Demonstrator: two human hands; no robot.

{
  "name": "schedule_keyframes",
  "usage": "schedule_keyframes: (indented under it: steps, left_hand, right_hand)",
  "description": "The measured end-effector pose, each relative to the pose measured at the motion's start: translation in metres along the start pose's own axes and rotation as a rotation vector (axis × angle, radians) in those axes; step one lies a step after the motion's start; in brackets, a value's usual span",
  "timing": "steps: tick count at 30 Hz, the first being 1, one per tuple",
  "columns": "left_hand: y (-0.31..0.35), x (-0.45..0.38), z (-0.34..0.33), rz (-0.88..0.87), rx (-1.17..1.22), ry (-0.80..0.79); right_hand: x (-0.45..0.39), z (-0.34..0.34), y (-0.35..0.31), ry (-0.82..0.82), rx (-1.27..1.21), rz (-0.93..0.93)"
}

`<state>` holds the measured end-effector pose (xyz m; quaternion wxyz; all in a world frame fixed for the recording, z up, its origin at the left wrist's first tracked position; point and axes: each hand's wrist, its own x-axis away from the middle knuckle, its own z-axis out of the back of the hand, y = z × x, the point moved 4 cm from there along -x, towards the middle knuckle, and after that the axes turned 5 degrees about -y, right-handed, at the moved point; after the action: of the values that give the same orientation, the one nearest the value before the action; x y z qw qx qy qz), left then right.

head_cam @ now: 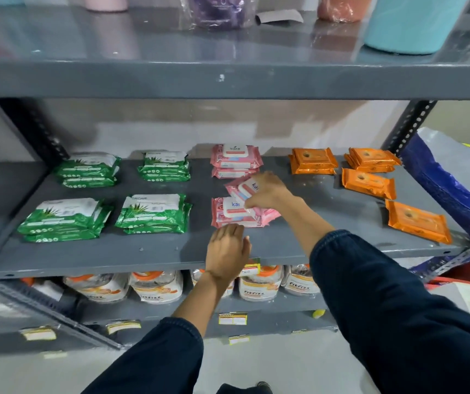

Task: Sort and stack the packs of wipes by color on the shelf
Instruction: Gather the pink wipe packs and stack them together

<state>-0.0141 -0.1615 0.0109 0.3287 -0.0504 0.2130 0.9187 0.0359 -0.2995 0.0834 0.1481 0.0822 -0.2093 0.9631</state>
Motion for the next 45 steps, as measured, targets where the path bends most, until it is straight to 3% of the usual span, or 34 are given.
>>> schedule_keyframes:
  steps: [9, 12, 16, 18, 24, 30, 36, 45]
  left_hand:
    - [-0.050, 0.029, 0.024, 0.156, -0.013, 0.004]
    - [-0.052, 0.017, 0.030, 0.195, 0.065, -0.029]
    - [-0.047, -0.023, 0.047, 0.246, 0.255, -0.028]
    - [-0.043, -0.048, 0.053, 0.291, 0.367, -0.068]
    - [-0.044, -0.080, 0.056, 0.473, 0.569, -0.160]
    - [-0.046, -0.073, 0.050, 0.476, 0.572, -0.184]
    - [-0.046, -0.061, 0.048, 0.497, 0.580, -0.160]
    - [-0.041, -0.042, 0.044, 0.525, 0.582, -0.111]
  right_hand:
    - [-0.023, -0.024, -0.044, -0.067, 0.145, 0.085]
    - [-0.020, -0.021, -0.037, -0.055, 0.034, 0.091]
    - [0.010, -0.018, -0.018, 0.343, -0.262, 0.041]
    - [0.027, -0.029, -0.011, 0.430, -0.371, -0.008]
    - [0.056, -0.061, -0.017, 0.365, -0.552, -0.085]
    - [0.057, -0.075, -0.030, 0.241, -0.797, -0.177]
    - [0.054, -0.063, -0.022, 0.249, -0.841, -0.209]
    - [0.044, -0.032, 0.004, 0.143, -0.710, -0.227]
